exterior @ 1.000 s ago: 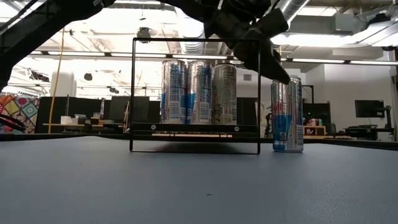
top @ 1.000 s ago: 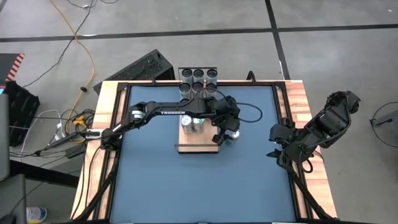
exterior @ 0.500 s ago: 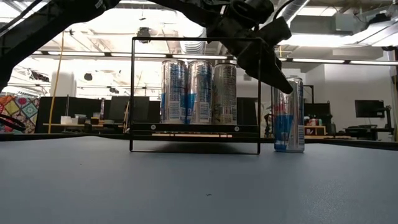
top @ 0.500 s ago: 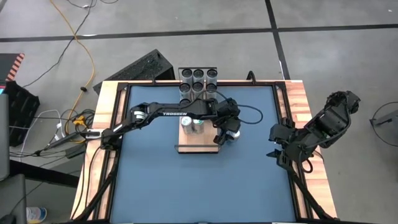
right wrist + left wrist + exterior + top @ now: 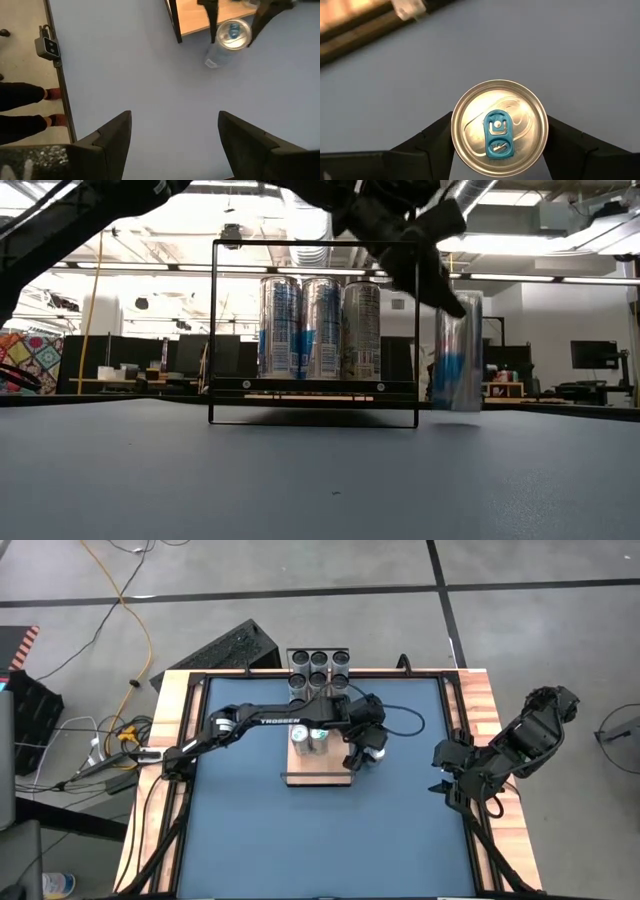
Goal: Place canned beverage on shelf
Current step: Put the blue soda can on the shelf
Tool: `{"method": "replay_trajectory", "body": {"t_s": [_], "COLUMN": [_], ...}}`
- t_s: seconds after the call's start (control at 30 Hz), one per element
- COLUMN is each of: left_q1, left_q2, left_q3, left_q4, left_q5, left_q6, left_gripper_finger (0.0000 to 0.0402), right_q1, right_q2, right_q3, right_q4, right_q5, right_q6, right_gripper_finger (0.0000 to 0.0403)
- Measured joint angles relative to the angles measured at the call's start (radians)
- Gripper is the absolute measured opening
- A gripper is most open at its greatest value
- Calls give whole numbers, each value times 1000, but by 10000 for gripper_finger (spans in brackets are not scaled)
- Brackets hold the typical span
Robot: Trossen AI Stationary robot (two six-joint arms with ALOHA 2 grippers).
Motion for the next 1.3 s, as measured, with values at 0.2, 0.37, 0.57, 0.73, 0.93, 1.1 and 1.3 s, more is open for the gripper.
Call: {"method": "replay_trajectory", "body": {"t_s": [0.2,0.37,0.57,0.73,0.93,1.1,1.3], "left_q1": [0,0,0,1,-16,-41,-73], "left_q2": [0,-6,-114,-194,-211,-213,-214], "left_q3": [96,167,161,160,158,158,158], "left_q4": [-42,-109,-217,-339,-421,-364,-335], "left_q5": [-31,-85,-178,-219,-150,-130,-56], "left_q6": [-17,-36,-169,-231,-232,-192,-115], "left_gripper_finger": [225,225,225,225,226,226,226], "right_q1": [0,0,0,0,0,1,2], "right_q2": [0,0,-1,-1,0,-1,-1], "right_q3": [0,0,0,0,0,0,0], "right_q4": [0,0,0,-1,0,0,0], "right_q5": [9,17,22,47,67,67,67], "right_q6": [-3,-8,-26,-44,-49,-44,-49], "right_gripper_finger": [280,280,280,280,280,280,280]}}
